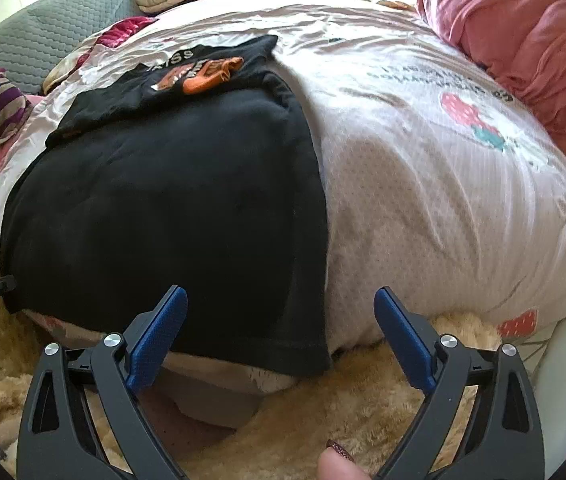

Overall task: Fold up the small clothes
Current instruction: 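Grasp the sweatshirt hem with the right tool while the left tool grasps it too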

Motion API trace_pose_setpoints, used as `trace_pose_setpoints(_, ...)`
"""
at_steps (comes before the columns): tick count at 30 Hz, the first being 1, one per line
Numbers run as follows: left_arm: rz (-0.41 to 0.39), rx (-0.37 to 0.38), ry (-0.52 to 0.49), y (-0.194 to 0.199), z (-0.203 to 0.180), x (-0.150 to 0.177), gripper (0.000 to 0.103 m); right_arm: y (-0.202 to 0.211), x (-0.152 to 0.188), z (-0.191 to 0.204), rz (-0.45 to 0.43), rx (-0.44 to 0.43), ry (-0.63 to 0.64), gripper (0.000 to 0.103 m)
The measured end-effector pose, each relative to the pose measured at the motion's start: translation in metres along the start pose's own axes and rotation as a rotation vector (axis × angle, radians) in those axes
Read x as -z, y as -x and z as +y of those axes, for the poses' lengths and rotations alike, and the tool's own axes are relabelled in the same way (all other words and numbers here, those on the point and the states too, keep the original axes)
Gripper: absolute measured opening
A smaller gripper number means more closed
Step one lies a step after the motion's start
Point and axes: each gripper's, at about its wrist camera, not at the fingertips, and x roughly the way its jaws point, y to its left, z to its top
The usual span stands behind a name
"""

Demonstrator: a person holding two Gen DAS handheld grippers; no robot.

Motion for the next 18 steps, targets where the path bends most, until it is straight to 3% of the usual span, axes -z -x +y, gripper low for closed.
trace_pose_setpoints(4,-0.001,0.010,0.007,-0.002,-0.001,-0.002,0.044,-0.005,0.006,-0.004,0.053,-0.028,0.008,0.083)
trace_pose_setpoints(11,0.001,0.021,0.015,0.000,0.004,-0.001,0.045,-0.016,0.009,-0.001,0.108,-0.052,0.028,0.037)
trace_pose_setpoints(13,0.004,0.026,0.021,0.000,0.005,0.000,0.046,-0.019,0.010,0.001,0.127,-0.051,0.041,0.030)
trace_pose_setpoints(15,0.007,0.029,0.026,0.000,0.006,0.000,0.048,-0.018,0.011,0.001,0.126,-0.062,0.048,0.013)
trace_pose_setpoints(18,0.011,0.022,0.024,0.000,0.006,0.002,0.048,-0.009,0.010,0.001,0.106,-0.075,0.058,0.009)
